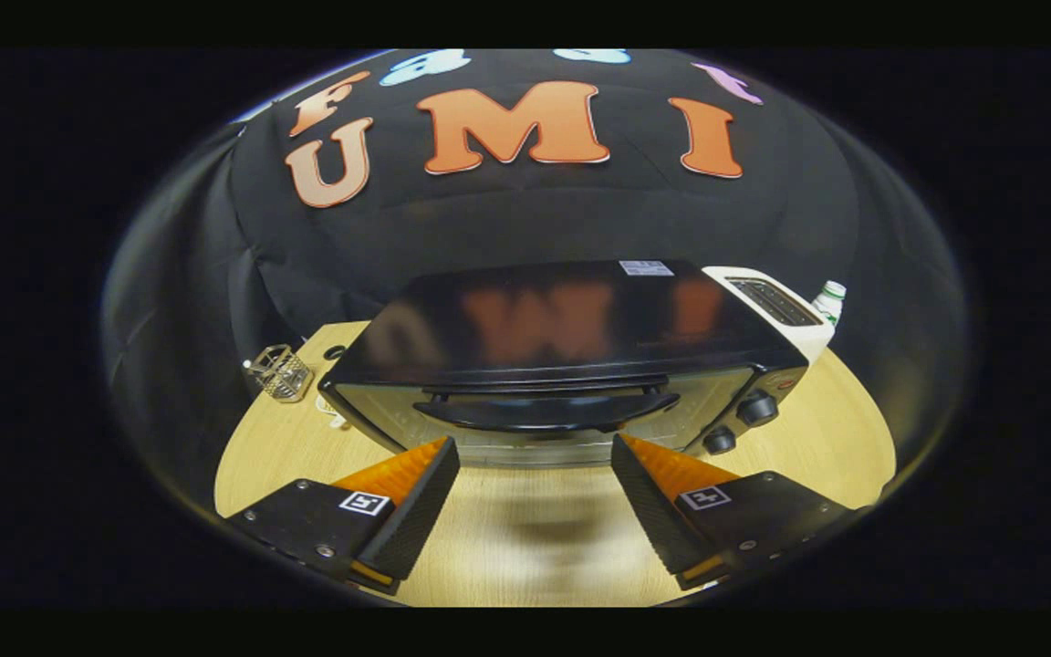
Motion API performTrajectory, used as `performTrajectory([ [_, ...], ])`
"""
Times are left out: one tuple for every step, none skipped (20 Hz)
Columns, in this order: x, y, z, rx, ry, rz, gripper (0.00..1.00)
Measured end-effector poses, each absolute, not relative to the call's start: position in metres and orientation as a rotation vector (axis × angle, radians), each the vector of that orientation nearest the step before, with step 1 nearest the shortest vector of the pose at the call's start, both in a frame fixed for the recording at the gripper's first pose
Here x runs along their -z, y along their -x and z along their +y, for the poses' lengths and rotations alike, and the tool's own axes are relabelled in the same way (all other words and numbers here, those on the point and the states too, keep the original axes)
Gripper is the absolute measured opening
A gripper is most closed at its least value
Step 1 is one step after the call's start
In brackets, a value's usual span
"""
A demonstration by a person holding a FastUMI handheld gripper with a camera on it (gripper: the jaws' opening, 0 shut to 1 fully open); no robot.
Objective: Open the toaster oven, put the food inside, and close the toaster oven door.
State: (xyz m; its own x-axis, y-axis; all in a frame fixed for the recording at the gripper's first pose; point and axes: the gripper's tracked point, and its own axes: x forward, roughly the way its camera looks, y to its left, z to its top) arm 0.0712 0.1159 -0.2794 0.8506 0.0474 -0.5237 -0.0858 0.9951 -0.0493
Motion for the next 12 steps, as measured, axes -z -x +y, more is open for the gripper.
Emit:
performTrajectory([
  [0.272,-0.071,0.115,-0.073,0.066,0.538,0.99],
  [0.262,-0.071,0.113,-0.071,0.062,0.522,0.99],
  [0.249,-0.072,0.111,-0.072,0.059,0.503,0.99],
  [0.235,-0.073,0.109,-0.074,0.057,0.480,0.99],
  [0.217,-0.074,0.106,-0.077,0.058,0.452,0.99],
  [0.199,-0.074,0.102,-0.077,0.060,0.421,0.99],
  [0.180,-0.073,0.097,-0.077,0.063,0.389,0.99],
  [0.160,-0.072,0.092,-0.078,0.064,0.355,0.99],
  [0.141,-0.070,0.087,-0.078,0.062,0.325,0.99],
  [0.124,-0.067,0.080,-0.075,0.058,0.296,0.99],
  [0.108,-0.063,0.073,-0.071,0.053,0.269,0.99],
  [0.093,-0.059,0.067,-0.066,0.047,0.247,0.99],
])
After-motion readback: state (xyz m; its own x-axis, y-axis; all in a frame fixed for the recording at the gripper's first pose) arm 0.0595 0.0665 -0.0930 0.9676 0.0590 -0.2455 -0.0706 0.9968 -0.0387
